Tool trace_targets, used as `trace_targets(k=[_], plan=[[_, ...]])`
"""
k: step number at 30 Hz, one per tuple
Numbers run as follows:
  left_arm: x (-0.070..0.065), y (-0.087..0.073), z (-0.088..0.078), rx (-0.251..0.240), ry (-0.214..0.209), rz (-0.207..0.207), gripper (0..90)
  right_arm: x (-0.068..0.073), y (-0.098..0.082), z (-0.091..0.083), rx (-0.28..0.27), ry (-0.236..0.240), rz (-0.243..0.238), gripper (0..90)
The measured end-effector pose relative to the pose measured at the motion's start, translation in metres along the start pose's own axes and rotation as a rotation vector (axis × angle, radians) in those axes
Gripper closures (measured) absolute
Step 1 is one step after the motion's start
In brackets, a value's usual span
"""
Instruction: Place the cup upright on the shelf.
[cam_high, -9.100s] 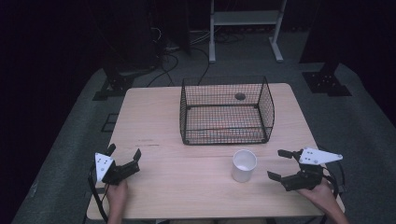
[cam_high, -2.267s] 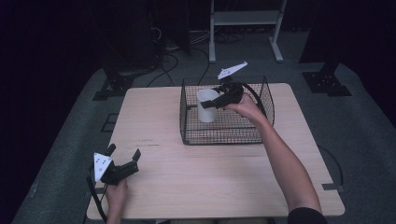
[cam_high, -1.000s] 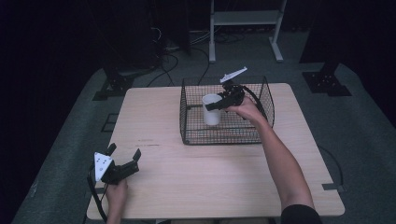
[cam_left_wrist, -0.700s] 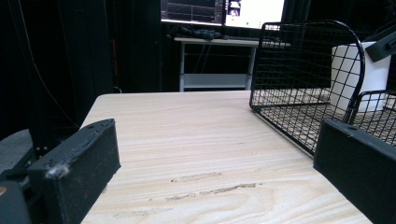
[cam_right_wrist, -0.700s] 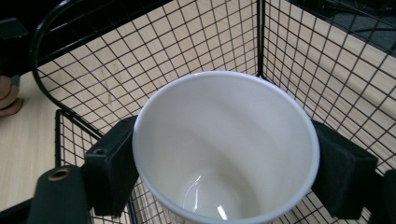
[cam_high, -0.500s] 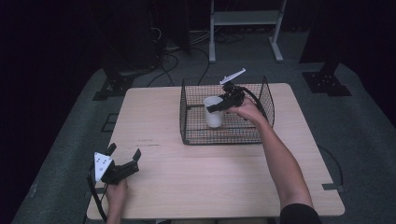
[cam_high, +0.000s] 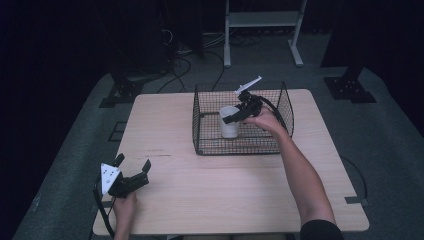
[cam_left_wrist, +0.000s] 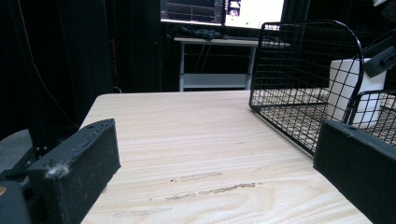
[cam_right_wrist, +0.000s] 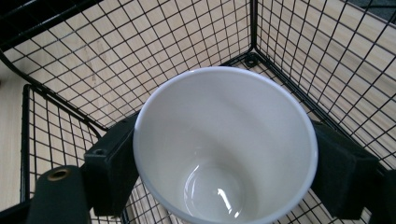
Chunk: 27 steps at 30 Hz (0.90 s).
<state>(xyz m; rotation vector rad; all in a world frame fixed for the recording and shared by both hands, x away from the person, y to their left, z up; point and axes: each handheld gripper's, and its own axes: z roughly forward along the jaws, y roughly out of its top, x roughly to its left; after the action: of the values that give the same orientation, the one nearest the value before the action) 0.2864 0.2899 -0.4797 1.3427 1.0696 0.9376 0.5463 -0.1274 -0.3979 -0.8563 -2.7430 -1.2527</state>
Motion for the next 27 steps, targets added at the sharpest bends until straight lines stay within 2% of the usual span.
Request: trace_targets(k=[4, 19, 27], plan=[[0.000, 0.000, 0.000, 0.000, 0.000, 0.000, 0.0, 0.002, 0.000, 0.000, 0.017, -0.012, -0.015, 18.6], [0.000, 0.000, 0.000, 0.001, -0.001, 0.004, 0.0, 0.009, 0.001, -0.001, 0.031, -0.008, -0.040, 17.3], [-0.001, 0.000, 0.000, 0.001, -0.001, 0.005, 0.0, 0.014, 0.002, -0.003, 0.023, 0.003, -0.049, 16.4]])
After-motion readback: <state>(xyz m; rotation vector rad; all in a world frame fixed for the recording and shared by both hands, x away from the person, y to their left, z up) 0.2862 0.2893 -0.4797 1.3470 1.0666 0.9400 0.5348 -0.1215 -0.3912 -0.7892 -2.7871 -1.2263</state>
